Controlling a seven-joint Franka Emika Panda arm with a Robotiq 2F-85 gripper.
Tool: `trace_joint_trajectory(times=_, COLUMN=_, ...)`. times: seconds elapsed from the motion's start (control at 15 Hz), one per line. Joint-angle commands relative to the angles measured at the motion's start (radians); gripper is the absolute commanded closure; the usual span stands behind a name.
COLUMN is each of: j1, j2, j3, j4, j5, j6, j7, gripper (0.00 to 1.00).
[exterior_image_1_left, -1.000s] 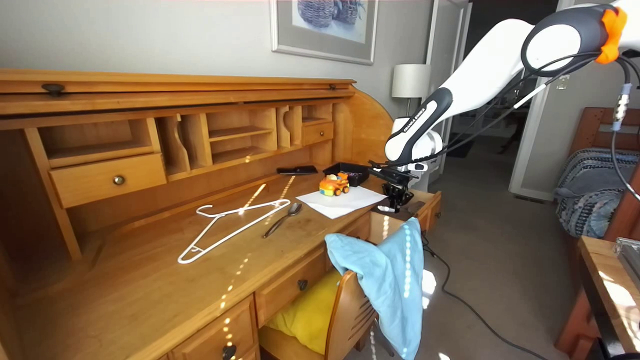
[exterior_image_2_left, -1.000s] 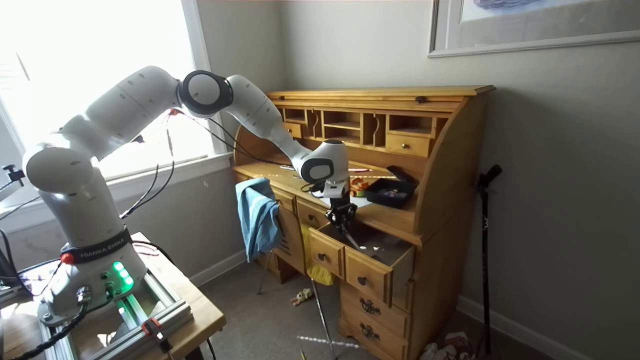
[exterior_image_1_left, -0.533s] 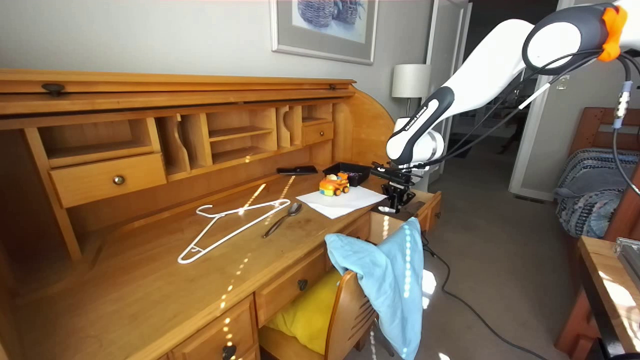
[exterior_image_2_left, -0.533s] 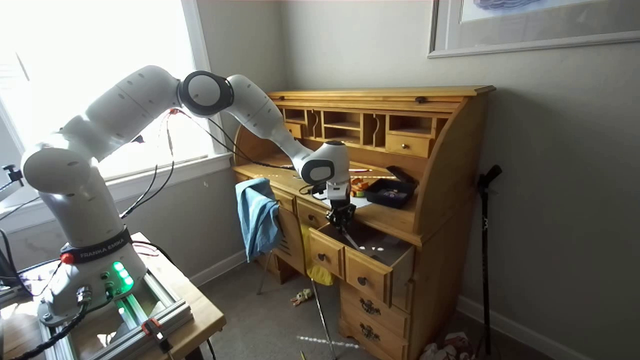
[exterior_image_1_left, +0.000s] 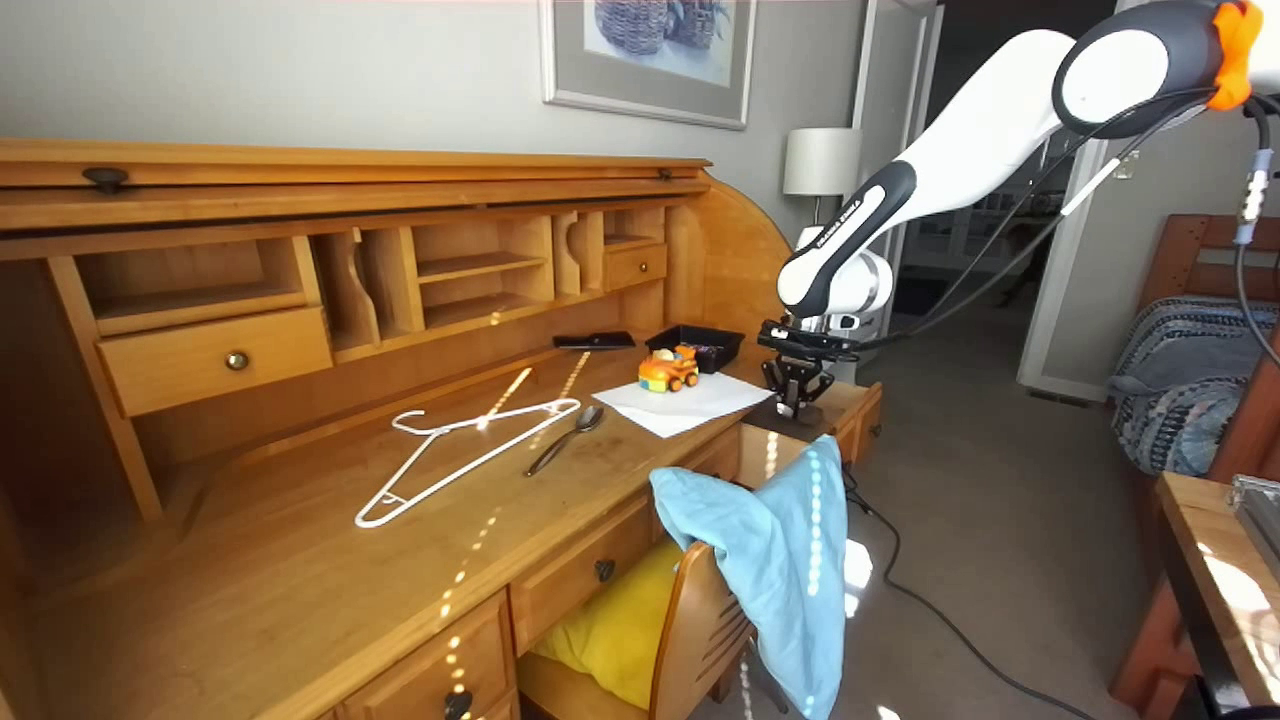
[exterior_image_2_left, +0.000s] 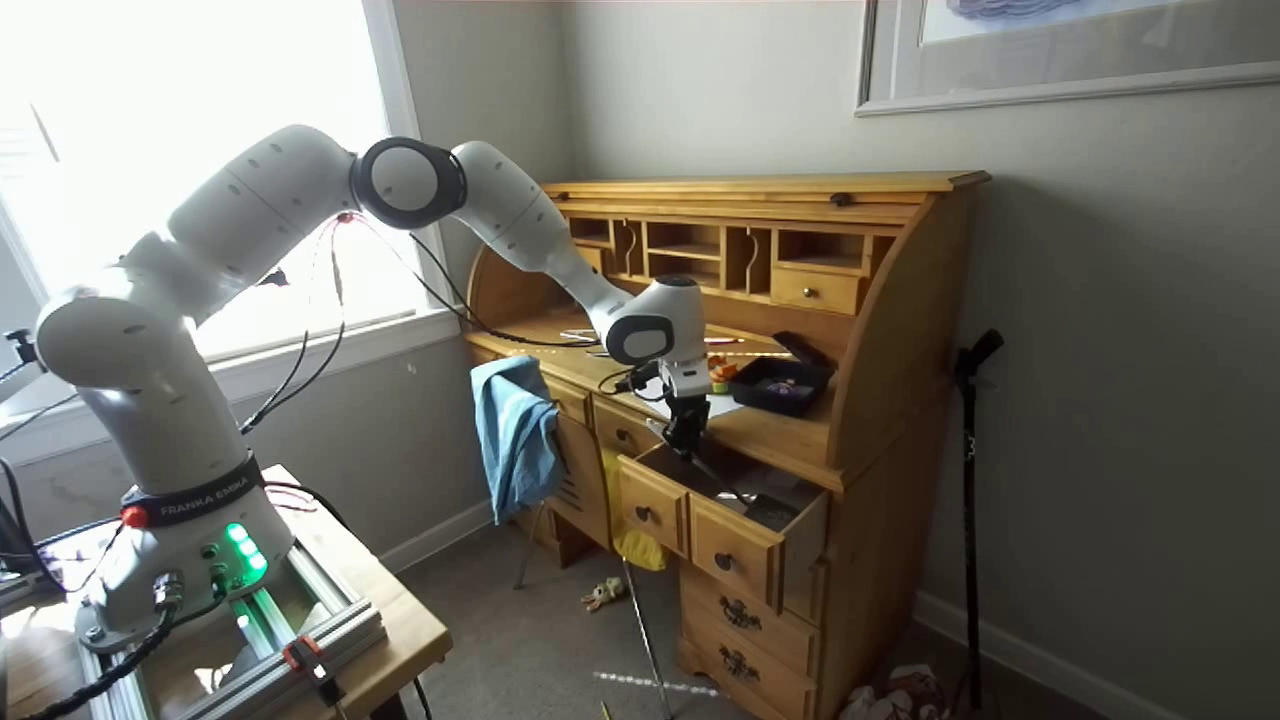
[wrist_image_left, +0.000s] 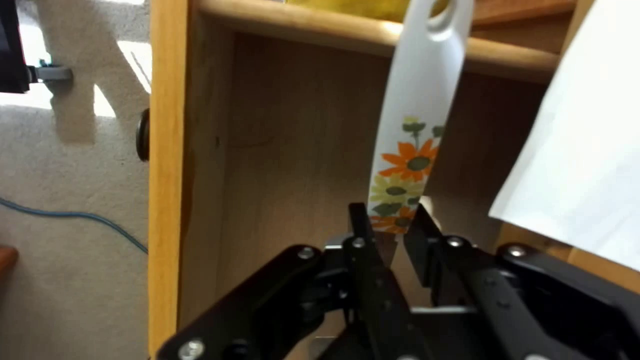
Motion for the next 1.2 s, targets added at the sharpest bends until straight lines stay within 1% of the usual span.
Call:
trace_joint_trajectory(times=0.0, j1=-0.015, j2=-0.032, j3=0.011, j4=-0.036, j5=0.001, j6=0.015, j7=-0.149, gripper=0.94)
trace_joint_trajectory(times=0.07, j1=-0.016, j2=-0.03, j3=0.007, j4=-0.035, j5=0.005, j6=0.011, j7=-0.174, gripper=0.94)
trace_joint_trajectory(times=0.2, j1=-0.036, j2=-0.027, j3=0.024, j4=-0.031, j5=0.017, j6=0.006, j7=-0.255, gripper=0.94)
trace_joint_trajectory(times=0.33, j1=-0.04, j2=-0.015, j3=0.016, j4=-0.024, j5=0.011, j6=0.015, j7=-0.322, gripper=0.94)
trace_joint_trajectory(times=0.4, j1=-0.031, j2=-0.008, j3=-0.001, j4=-0.018, j5=0.008, j6=0.007, j7=-0.324, gripper=0.94)
trace_joint_trajectory(times=0.47, j1=-0.014, j2=0.005, j3=-0.013, j4=0.004, j5=0.02, j6=-0.006, j7=-0.286, gripper=0.94)
trace_joint_trajectory(times=0.53, j1=-0.014, j2=0.006, j3=-0.013, j4=0.003, j5=0.021, j6=-0.009, j7=-0.291, gripper=0.77)
trace_joint_trajectory(times=0.73, j1=-0.011, j2=0.007, j3=-0.016, j4=0.003, j5=0.02, j6=-0.009, j7=-0.29, gripper=0.77)
trace_joint_trajectory(times=0.8, j1=-0.011, j2=0.007, j3=-0.017, j4=0.003, j5=0.019, j6=-0.009, j7=-0.29, gripper=0.94)
trace_joint_trajectory(times=0.93, j1=-0.011, j2=0.033, j3=-0.019, j4=0.015, j5=0.004, j6=0.029, j7=-0.324, gripper=0.94)
trace_joint_trajectory(times=1.13, j1=-0.005, j2=0.061, j3=-0.035, j4=0.027, j5=-0.012, j6=0.05, j7=-0.364, gripper=0.94)
